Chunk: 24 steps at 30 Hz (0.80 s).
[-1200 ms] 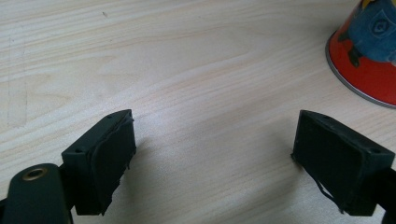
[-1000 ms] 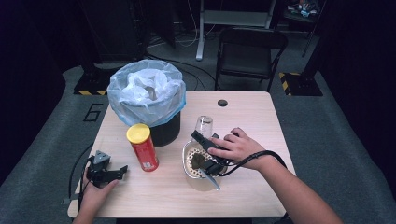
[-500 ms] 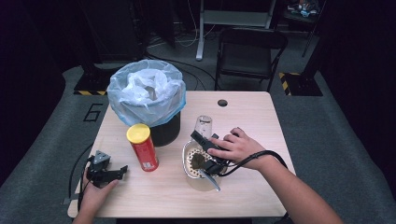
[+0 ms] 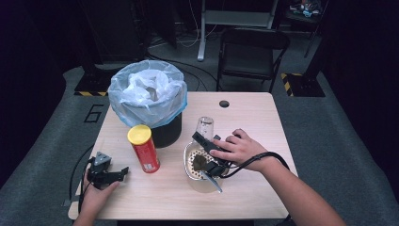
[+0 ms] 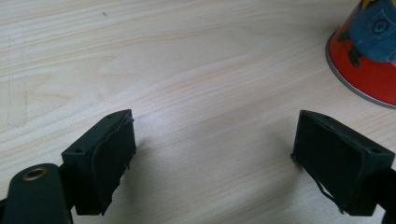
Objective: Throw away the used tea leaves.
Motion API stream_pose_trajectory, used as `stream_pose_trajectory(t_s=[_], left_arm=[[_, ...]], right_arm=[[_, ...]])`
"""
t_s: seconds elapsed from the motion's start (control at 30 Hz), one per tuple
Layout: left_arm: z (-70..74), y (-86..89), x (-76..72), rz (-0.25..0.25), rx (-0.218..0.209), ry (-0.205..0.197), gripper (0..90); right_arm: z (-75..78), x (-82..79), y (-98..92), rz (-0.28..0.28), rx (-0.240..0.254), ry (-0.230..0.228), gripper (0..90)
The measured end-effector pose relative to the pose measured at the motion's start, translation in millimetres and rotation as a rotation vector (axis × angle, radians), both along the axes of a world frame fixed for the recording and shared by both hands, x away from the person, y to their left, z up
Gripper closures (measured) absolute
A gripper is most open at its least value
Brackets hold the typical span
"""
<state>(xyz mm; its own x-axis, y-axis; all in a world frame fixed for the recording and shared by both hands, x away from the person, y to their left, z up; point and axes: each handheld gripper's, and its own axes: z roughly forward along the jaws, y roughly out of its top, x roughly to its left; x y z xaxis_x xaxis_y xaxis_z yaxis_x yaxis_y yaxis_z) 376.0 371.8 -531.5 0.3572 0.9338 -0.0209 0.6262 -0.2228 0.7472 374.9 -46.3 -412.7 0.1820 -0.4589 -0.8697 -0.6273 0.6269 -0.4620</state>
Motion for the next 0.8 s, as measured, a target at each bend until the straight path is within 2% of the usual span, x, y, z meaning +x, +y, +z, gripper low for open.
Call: stream_pose_trajectory(t_s=[0.03, 0.07, 0.1, 0.13, 0.2, 0.23, 0.27, 0.3, 0.33, 0.37, 0.43, 0.47, 0.63, 0.67, 0.7, 0.73, 0.77, 0.8], left_arm=[[0.0, 0.0, 0.0, 0.000, 0.000, 0.000, 12.9], [0.0, 0.0, 0.0, 0.000, 0.000, 0.000, 12.9], [0.1, 0.1, 0.0, 0.000, 0.001, 0.000, 12.8], [0.0, 0.0, 0.0, 0.000, 0.000, 0.000, 12.9], [0.0, 0.0, 0.0, 0.000, 0.000, 0.000, 12.9], [0.0, 0.0, 0.0, 0.000, 0.000, 0.000, 12.9], [0.0, 0.0, 0.0, 0.000, 0.000, 0.000, 12.8], [0.0, 0.0, 0.0, 0.000, 0.000, 0.000, 12.9], [0.0, 0.0, 0.0, 0.000, 0.000, 0.000, 12.9], [0.0, 0.0, 0.0, 0.000, 0.000, 0.000, 12.9], [0.0, 0.0, 0.0, 0.000, 0.001, 0.000, 12.8], [0.0, 0.0, 0.0, 0.000, 0.000, 0.000, 12.9], [0.0, 0.0, 0.0, 0.000, 0.000, 0.000, 12.9], [0.0, 0.0, 0.0, 0.000, 0.000, 0.000, 12.9], [0.0, 0.0, 0.0, 0.000, 0.000, 0.000, 12.8], [0.0, 0.0, 0.0, 0.000, 0.000, 0.000, 12.9], [0.0, 0.0, 0.0, 0.000, 0.000, 0.000, 12.8], [0.0, 0.0, 0.0, 0.000, 0.000, 0.000, 12.8]], right_arm=[[1.0, -0.2, 0.2, 0.003, -0.004, -0.001, 32.2], [-1.0, 0.3, -0.7, 0.002, 0.020, 0.000, 32.2], [-1.1, -0.4, -0.6, -0.002, 0.021, 0.003, 32.1], [-0.4, -0.6, 0.0, -0.005, -0.011, 0.030, 32.1], [-2.5, -0.6, -0.7, -0.014, 0.012, 0.055, 32.1], [-1.2, -0.4, 0.0, 0.005, 0.055, 0.018, 32.1], [-2.4, -0.2, -0.5, -0.011, 0.024, 0.054, 32.1], [-2.3, 0.1, -0.5, -0.009, 0.035, 0.051, 32.1], [-2.4, 0.9, -1.0, -0.013, 0.071, 0.060, 32.1], [-1.6, 1.1, -1.0, -0.007, 0.146, 0.039, 32.0], [-1.1, 1.3, -2.1, -0.022, 0.246, 0.089, 32.1], [0.4, 1.1, -2.3, -0.020, 0.284, 0.099, 32.1], [7.1, 1.9, -5.0, -0.027, 0.528, 0.241, 32.1], [7.2, 2.0, -5.6, -0.035, 0.575, 0.285, 32.1], [10.5, 2.5, -6.7, -0.032, 0.611, 0.300, 32.1], [13.1, 3.2, -8.1, -0.039, 0.715, 0.388, 32.1], [16.3, 4.0, -9.2, -0.042, 0.776, 0.448, 32.0], [19.9, 5.0, -10.3, -0.046, 0.842, 0.527, 31.9]])
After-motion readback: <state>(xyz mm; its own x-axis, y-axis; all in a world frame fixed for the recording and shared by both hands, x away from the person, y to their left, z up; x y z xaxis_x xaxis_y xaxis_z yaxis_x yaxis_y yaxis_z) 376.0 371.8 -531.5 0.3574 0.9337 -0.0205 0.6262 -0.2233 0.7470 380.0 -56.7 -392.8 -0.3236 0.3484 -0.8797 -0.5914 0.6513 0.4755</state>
